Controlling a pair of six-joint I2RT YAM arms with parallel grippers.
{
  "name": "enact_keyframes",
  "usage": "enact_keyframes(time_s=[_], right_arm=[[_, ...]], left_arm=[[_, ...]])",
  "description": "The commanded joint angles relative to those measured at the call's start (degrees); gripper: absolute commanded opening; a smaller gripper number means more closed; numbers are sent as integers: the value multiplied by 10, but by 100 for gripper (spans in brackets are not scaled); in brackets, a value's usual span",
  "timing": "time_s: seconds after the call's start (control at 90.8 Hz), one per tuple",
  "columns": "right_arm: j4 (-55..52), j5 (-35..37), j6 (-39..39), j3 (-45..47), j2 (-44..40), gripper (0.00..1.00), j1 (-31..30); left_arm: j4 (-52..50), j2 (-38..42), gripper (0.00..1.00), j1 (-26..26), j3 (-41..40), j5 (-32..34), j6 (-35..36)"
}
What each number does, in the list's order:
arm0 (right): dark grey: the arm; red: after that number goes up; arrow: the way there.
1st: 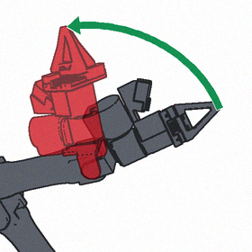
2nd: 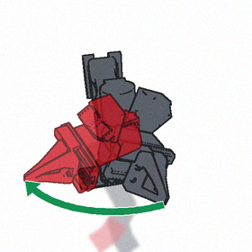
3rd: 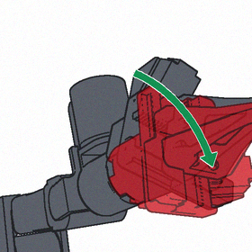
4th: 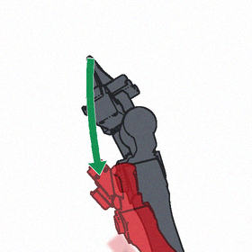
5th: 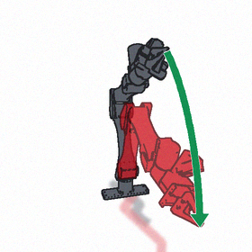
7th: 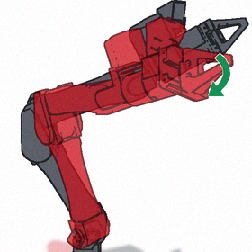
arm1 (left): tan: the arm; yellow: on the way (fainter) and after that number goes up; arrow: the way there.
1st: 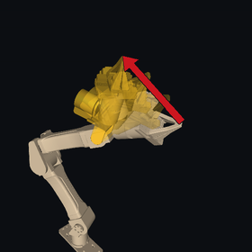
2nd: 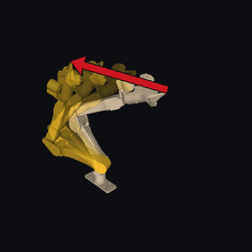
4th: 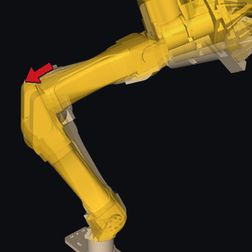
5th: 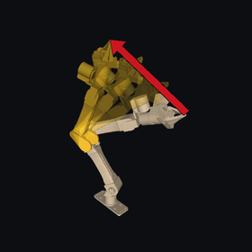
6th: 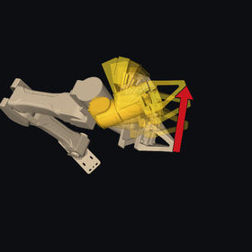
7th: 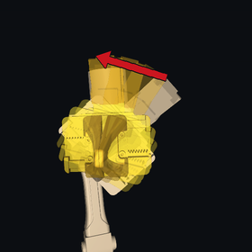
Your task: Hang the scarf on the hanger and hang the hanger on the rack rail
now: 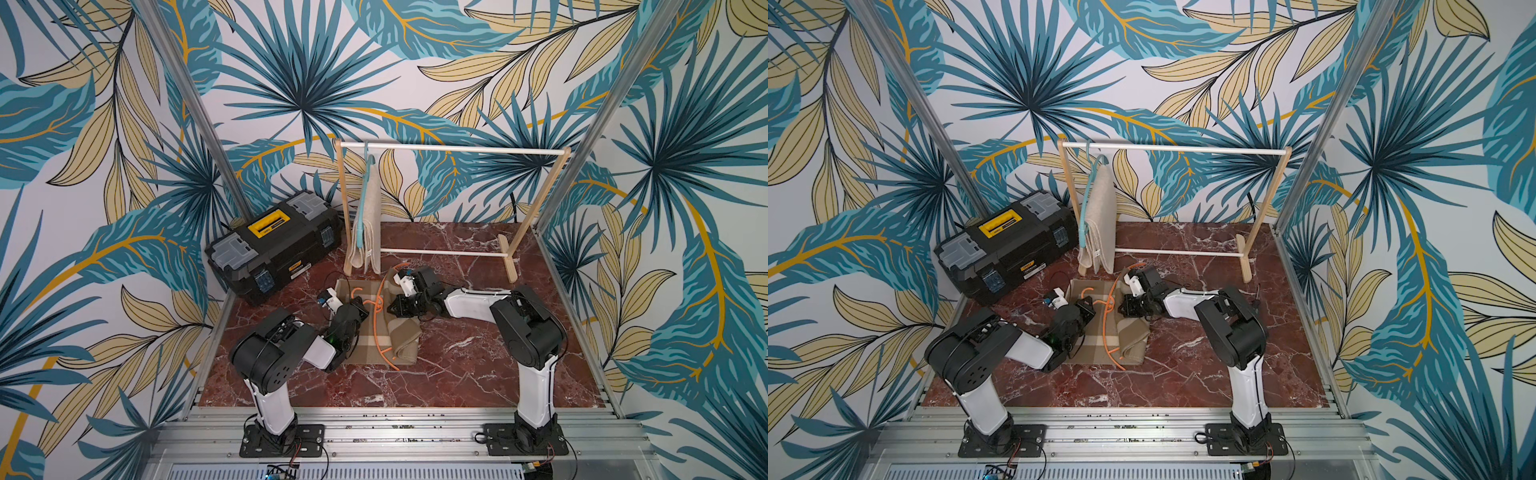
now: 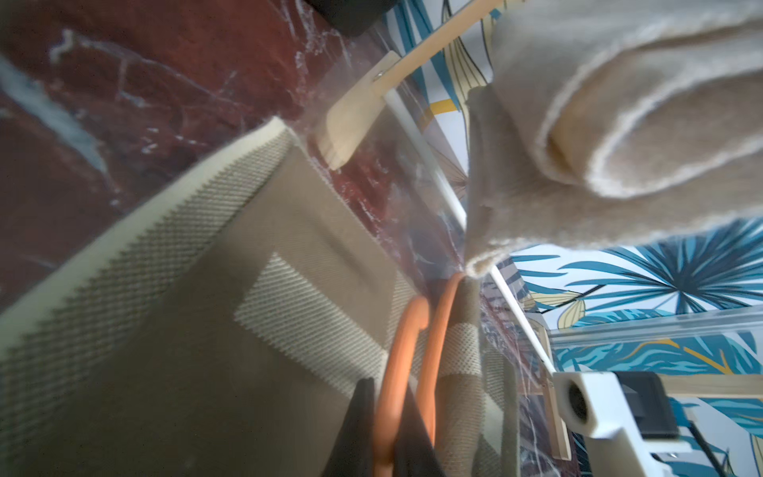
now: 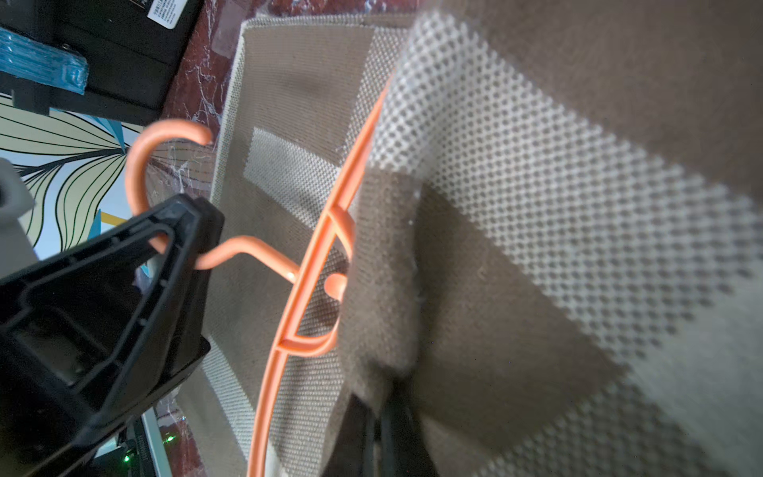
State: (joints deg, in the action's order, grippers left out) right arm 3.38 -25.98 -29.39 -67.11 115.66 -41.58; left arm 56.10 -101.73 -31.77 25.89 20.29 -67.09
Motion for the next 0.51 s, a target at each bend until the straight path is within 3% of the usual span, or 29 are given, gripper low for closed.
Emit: enact_keyframes(time_s=[0.0,0.308,0.496], right_arm=[[-40,-6,1,21,27,0,-4],[-55,-3,-9,13,9,0,-3],[-49,-38,-37,15,-5,0,-4]], left_arm=[[-10,22,0,-5,-1,11,4],[-197,158,0,-122,27,172,-36],[-349,190,0,-197,73,247,-129]])
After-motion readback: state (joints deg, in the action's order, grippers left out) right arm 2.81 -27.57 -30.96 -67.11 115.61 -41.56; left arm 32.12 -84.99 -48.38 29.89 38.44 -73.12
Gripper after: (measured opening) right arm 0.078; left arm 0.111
